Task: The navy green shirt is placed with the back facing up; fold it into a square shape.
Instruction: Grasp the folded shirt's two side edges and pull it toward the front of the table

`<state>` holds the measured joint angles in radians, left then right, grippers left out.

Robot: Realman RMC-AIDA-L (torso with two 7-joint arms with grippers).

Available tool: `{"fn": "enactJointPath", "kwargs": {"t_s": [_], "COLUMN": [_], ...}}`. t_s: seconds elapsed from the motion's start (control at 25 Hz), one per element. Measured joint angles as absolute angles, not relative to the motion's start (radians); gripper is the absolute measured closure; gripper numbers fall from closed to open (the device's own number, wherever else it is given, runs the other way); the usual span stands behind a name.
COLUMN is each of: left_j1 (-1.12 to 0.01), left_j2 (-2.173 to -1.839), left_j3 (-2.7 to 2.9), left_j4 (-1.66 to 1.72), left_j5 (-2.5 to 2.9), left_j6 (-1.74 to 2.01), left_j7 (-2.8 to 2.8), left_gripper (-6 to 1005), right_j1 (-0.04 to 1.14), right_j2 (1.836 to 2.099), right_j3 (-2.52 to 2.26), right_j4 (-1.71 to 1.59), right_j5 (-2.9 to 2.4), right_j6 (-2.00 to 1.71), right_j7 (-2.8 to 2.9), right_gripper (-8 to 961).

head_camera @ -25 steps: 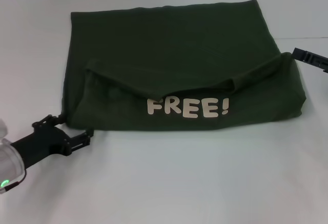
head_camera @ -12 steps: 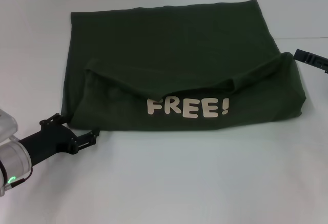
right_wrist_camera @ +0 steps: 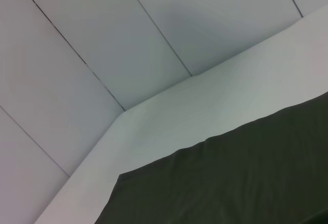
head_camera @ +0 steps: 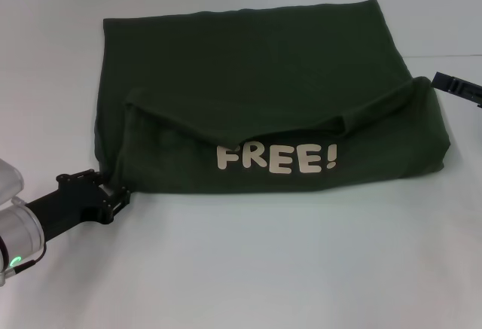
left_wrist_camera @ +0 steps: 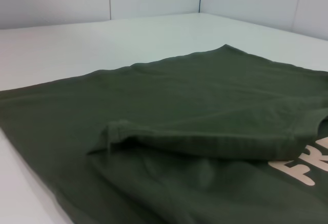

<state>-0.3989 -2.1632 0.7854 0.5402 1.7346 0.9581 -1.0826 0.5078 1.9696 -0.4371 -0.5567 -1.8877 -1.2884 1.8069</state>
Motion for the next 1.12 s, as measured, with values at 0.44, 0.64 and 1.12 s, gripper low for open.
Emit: {"fn": "enactJointPath", "kwargs": {"t_s": [0.44, 0.64, 1.12], "left_j1": [-0.399, -0.398, -0.389], "left_j2": [-2.163, -2.160, -2.159], "left_j3": [0.785, 0.785, 0.784], "left_j4": [0.549, 0.550, 0.562], "left_j5": [1.735, 1.735, 1.735], "left_j6": [0.940, 0.948, 0.990], "left_j7": [-1.097, -1.102, -1.120], "left_gripper": [695, 914, 944], "right_j1": [0.502, 0.503, 0.564], "right_j2": [1.967, 1.955, 1.942], "right_j3": [-0.437, -0.452, -0.541], "right_j4": [-0.557, -0.557, -0.555], "right_j5": [-1.889, -1.909, -2.115], "right_j6": [-1.290, -1.281, -1.182], "right_j7": [1.808, 1.824, 1.965], "right_gripper": [144, 145, 146]}}
